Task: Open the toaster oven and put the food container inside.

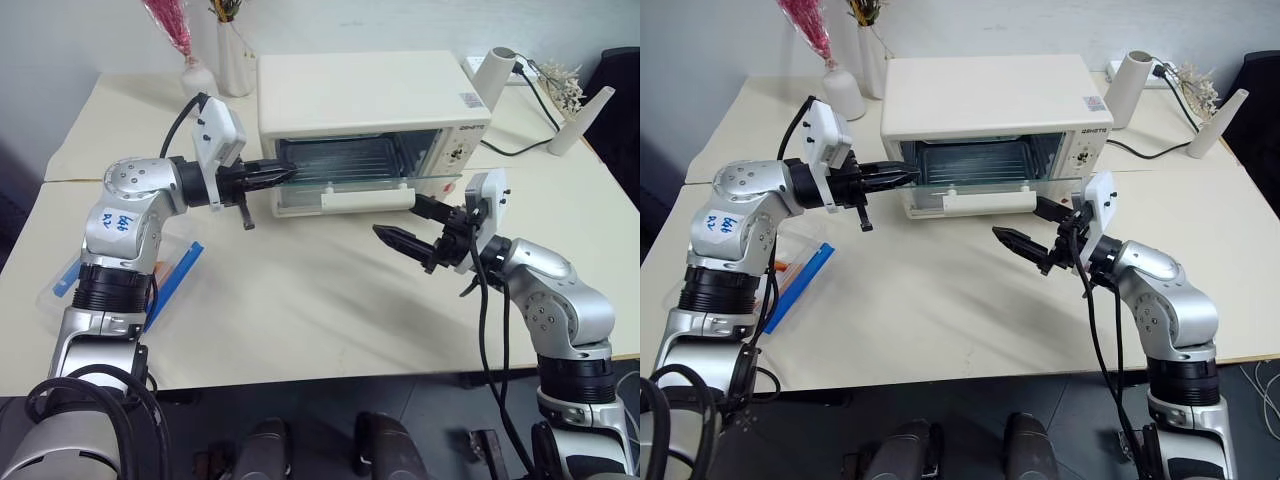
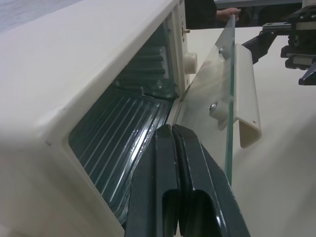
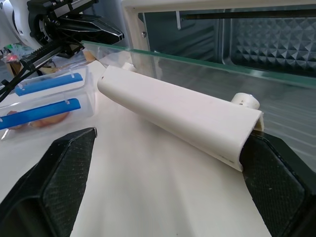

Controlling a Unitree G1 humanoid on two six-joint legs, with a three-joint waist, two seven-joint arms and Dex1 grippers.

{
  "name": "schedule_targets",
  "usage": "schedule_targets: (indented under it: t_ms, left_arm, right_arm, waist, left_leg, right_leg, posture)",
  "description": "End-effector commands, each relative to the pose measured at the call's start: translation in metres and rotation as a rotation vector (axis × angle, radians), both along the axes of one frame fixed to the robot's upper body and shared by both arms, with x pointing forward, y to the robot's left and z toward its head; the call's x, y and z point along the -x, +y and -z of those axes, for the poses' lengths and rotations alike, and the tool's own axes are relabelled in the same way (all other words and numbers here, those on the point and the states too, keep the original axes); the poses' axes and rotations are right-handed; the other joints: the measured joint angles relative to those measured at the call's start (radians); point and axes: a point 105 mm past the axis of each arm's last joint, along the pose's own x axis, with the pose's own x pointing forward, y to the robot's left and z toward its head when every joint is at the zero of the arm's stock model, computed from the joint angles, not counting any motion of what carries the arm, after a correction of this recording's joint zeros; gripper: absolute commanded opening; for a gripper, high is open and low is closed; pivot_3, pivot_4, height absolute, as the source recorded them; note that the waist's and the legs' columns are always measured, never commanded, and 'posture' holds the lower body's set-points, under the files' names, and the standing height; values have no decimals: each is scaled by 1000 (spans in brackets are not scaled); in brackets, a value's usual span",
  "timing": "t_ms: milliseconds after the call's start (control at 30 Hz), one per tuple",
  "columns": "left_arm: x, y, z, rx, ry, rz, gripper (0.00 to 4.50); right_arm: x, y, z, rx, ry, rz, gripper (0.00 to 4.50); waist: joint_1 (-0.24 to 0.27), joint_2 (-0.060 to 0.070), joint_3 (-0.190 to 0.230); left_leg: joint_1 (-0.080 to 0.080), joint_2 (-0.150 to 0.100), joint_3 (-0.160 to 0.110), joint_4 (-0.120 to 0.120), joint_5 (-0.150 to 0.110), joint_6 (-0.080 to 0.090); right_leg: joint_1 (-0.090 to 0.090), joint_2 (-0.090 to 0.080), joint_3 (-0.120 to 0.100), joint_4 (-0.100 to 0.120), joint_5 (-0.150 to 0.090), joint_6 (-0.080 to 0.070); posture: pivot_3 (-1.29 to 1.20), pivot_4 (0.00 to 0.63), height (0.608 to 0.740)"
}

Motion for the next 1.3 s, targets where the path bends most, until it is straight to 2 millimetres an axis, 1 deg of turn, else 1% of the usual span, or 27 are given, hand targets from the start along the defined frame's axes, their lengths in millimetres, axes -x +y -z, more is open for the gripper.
schedule_targets:
  t_ms: [33,167,267,333,367,467,533,567,600,700,800,833,933,1033,1133,1233,1300]
  left_arm:
    - [16,-9,-3,-27,-29,70,47]
    - [30,-16,13,-83,-4,114,47]
    - [40,-21,30,-140,15,133,47]
    - [44,-23,39,-167,24,130,47]
    - [44,-24,49,-198,31,120,47]
    - [45,-28,71,-254,63,94,47]
    - [45,-31,86,-301,85,78,47]
    - [45,-31,91,-318,88,75,47]
    - [42,-32,98,-348,88,51,47]
    - [36,-34,106,-386,76,-1,47]
    - [37,-36,100,-351,78,-17,47]
    - [40,-35,95,-327,73,-16,47]
    - [52,-28,71,-223,64,-24,47]
    - [66,-13,47,-106,85,-66,47]
    - [79,7,24,-5,113,-146,581]
    - [98,30,10,51,149,-249,1452]
    - [106,52,5,96,163,-397,2052]
  right_arm:
    - [6,-26,-11,38,-53,83,4500]
    - [15,-55,-8,99,-36,161,4500]
    - [35,-73,-10,141,-7,168,4500]
    - [47,-78,-11,157,15,152,4500]
    - [56,-80,-14,154,28,134,4500]
    - [69,-79,-20,136,42,104,4500]
    - [70,-76,-24,114,35,105,4500]
    - [71,-75,-26,107,33,106,4500]
    - [71,-72,-27,102,29,102,4500]
    - [72,-66,-28,97,24,85,4500]
    - [72,-61,-32,89,12,71,4500]
    - [72,-59,-34,82,10,61,4500]
    - [71,-51,-36,83,7,10,4500]
    - [66,-44,-37,86,9,-41,4500]
    - [60,-39,-36,95,13,-92,4500]
    - [52,-35,-37,112,8,-143,4500]
    - [47,-31,-40,124,-3,-181,4500]
  waist:
    - [3,0,0]
    - [14,0,0]
    - [23,0,0]
    - [25,0,0]
    - [26,0,0]
    - [25,0,0]
    - [25,0,0]
    - [25,0,0]
    - [26,0,0]
    - [27,0,0]
    - [29,0,0]
    - [28,0,0]
    - [24,0,0]
    - [21,0,0]
    - [22,0,0]
    - [22,0,0]
    - [22,0,0]
  left_leg:
    - [0,0,0,0,0,0]
    - [0,-1,0,1,0,0]
    - [0,0,0,1,0,0]
    - [0,0,0,1,0,0]
    - [0,0,0,1,0,0]
    - [2,0,0,1,0,0]
    - [2,0,0,1,0,1]
    - [2,0,0,1,0,1]
    - [2,0,0,1,0,1]
    - [2,0,-1,1,0,1]
    - [1,0,-1,2,0,1]
    - [1,0,-1,2,0,1]
    - [1,0,-1,2,0,1]
    - [2,1,-2,1,0,1]
    - [2,1,-5,2,0,1]
    - [2,1,-11,2,0,1]
    - [1,1,-11,2,0,1]
  right_leg:
    - [0,0,0,0,0,0]
    - [0,-1,0,0,0,0]
    - [0,-1,0,0,0,0]
    - [0,-1,1,0,0,0]
    - [1,-1,1,1,0,0]
    - [3,0,1,0,0,0]
    - [3,0,1,0,0,0]
    - [3,0,1,0,0,0]
    - [3,0,1,0,0,0]
    - [3,-1,1,0,0,0]
    - [3,-1,1,0,0,0]
    - [3,-1,1,0,0,0]
    - [3,-1,1,0,0,0]
    - [3,-1,1,0,0,0]
    - [3,-1,1,0,0,0]
    - [3,-2,1,0,0,0]
    - [3,-2,1,0,0,0]
  posture:
    - [0,150,740]
    - [0,150,740]
    - [0,150,740]
    - [0,150,740]
    - [0,150,740]
    - [0,150,740]
    - [0,150,740]
    - [0,150,740]
    - [0,150,740]
    - [0,150,740]
    - [0,150,740]
    - [0,150,740]
    - [0,150,740]
    - [0,150,740]
    - [0,150,740]
    - [0,150,740]
    - [0,150,740]
